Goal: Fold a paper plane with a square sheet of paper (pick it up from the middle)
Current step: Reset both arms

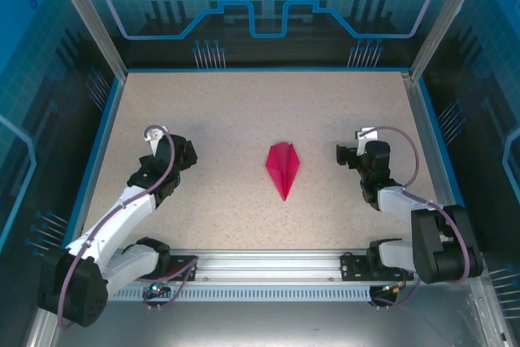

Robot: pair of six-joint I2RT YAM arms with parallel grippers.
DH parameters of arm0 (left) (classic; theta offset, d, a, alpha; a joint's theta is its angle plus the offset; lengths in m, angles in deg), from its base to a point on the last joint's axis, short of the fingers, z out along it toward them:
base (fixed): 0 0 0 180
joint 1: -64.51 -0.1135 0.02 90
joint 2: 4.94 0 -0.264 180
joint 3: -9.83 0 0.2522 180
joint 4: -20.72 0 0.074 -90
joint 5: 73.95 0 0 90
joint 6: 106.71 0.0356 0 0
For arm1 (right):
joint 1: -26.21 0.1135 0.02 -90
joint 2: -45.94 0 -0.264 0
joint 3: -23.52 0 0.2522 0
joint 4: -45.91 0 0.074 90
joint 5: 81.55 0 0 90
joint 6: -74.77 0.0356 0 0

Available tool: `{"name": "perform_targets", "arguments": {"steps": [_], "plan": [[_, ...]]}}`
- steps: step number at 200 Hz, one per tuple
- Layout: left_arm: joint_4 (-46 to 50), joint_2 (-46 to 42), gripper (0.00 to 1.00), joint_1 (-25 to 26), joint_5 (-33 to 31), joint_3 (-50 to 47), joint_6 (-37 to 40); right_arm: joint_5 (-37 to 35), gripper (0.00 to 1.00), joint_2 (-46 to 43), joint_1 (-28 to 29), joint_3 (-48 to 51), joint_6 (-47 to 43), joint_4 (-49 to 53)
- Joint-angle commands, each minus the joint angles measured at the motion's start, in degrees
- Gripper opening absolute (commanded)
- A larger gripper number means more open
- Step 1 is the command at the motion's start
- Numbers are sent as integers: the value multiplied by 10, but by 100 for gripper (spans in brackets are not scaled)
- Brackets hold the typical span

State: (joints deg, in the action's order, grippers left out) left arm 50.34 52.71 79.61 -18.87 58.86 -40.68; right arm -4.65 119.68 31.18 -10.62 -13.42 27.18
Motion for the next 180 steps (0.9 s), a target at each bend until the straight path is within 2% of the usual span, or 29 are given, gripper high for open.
{"name": "perform_targets", "arguments": {"steps": [1, 15, 25, 38, 68, 88, 110, 129, 156, 180], "plan": [[-58, -15, 99, -7, 6, -20, 33, 74, 99, 46, -24, 23, -5, -153], [-75, -16, 98, -9, 7, -30, 43, 97, 99, 100, -26, 29, -12, -214], [-86, -14, 99, -10, 6, -35, 49, 120, 99, 114, -21, 5, -26, -189], [-111, -12, 98, -13, 3, -47, 58, 78, 99, 126, -9, -45, -23, -106], [-172, 11, 99, -22, -6, -61, 98, 57, 99, 124, -7, -37, -18, -119], [-224, 41, 99, -32, -6, -71, 129, -4, 99, 124, 11, -27, -17, -138], [-301, 83, 98, -44, 6, -93, 158, 15, 99, 123, 3, -33, -13, -126], [-421, 126, 99, -59, 48, -126, 177, 21, 99, 123, 1, -34, -12, -125], [-471, 169, 98, -70, 81, -119, 226, 23, 99, 123, 0, -34, -12, -124], [-541, 200, 98, -111, 171, -123, 224, 24, 99, 123, 0, -34, -12, -123]]}}
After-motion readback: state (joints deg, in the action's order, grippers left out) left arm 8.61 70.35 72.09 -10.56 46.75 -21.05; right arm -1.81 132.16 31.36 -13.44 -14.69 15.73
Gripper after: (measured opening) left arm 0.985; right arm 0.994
